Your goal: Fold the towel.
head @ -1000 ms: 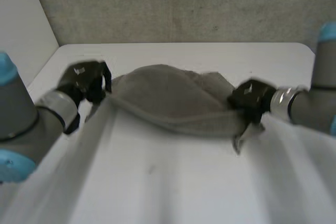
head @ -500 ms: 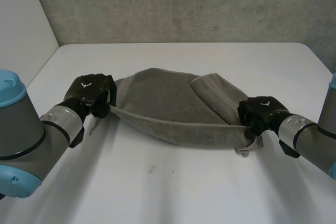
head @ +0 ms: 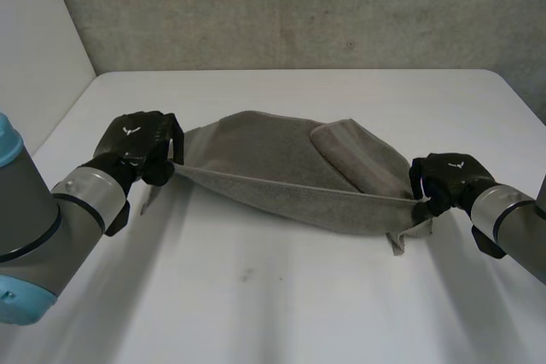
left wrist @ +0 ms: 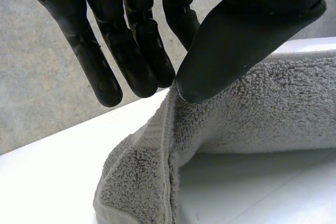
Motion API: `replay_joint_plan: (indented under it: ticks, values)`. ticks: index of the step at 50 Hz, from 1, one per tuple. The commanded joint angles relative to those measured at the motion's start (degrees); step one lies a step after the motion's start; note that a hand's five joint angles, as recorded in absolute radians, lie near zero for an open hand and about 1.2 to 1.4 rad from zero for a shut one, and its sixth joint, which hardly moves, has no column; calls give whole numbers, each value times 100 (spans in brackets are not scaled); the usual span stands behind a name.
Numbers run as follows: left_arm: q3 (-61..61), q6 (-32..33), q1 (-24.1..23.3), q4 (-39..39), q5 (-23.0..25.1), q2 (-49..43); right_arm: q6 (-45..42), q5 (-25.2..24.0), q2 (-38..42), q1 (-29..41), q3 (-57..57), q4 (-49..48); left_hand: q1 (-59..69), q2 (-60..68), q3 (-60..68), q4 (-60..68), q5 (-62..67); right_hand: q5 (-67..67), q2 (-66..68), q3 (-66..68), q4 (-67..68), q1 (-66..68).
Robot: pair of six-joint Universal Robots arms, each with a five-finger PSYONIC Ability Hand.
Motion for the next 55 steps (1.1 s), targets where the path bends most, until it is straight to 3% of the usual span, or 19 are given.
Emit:
replay_joint_plan:
  ticks: [1,5,12,17,21,29,32,35,37,46,48,51,55]
  values:
    - [-48,4,-3,0,0,148,-50,-49,-141,-13,120,24,1153,1022,1029,1022,1055,608,577,567,575,566]
    - [-57,4,14,0,0,245,-68,-76,-369,-13,155,24,1153,1022,1029,1022,1055,2095,2064,2054,2062,2054]
    - [-39,40,32,-61,-9,394,-428,-269,-861,-48,102,156,1153,1022,1029,1022,1055,2099,2068,2058,2066,2058]
    - [-21,48,67,-343,-9,1018,-1333,-304,-1969,-65,-29,552,1153,1022,1029,1022,1055,2099,2068,2058,2066,2058]
    - [153,48,102,-684,0,2026,-1842,-295,-2872,-118,-528,1305,1153,1022,1029,1022,1055,2099,2068,2058,2066,2058]
    - [1130,250,251,-1635,0,2882,-1948,-366,-3173,-180,-2139,3057,1153,1022,1029,1022,1055,2099,2068,2058,2066,2058]
    - [1542,671,365,-2152,9,2689,-2088,-383,-3024,-171,-2814,3845,1153,1022,1029,1022,1055,2099,2068,2058,2066,2058]
    - [1587,795,374,-2224,9,2451,-2177,-401,-2813,-171,-2895,4006,1153,1022,1029,1022,1055,2099,2068,2058,2066,2058]
    - [1639,1032,383,-2259,9,1839,-2422,-401,-2130,-136,-3017,4268,1153,1022,1029,1022,1055,2099,2068,2058,2066,2058]
    - [2343,1595,374,-2276,-18,52,-3012,-331,-791,-48,-3483,4208,1153,1022,1029,1022,1055,2099,2068,2058,2066,2058]
    - [2963,1657,348,-2276,-18,-657,-3003,-296,31,136,-4261,4112,1153,1022,1029,1022,1055,2099,2068,2058,2066,2058]
    - [3832,1648,331,-2250,-18,-1203,-2942,-251,404,269,-4740,4032,1153,1022,1029,1022,1055,2099,2068,2058,2066,2058]
    - [4904,1552,287,-2232,-70,-1538,-2600,46,1202,628,-6448,3341,1153,1022,1029,1022,1055,2099,2068,2058,2066,2058]
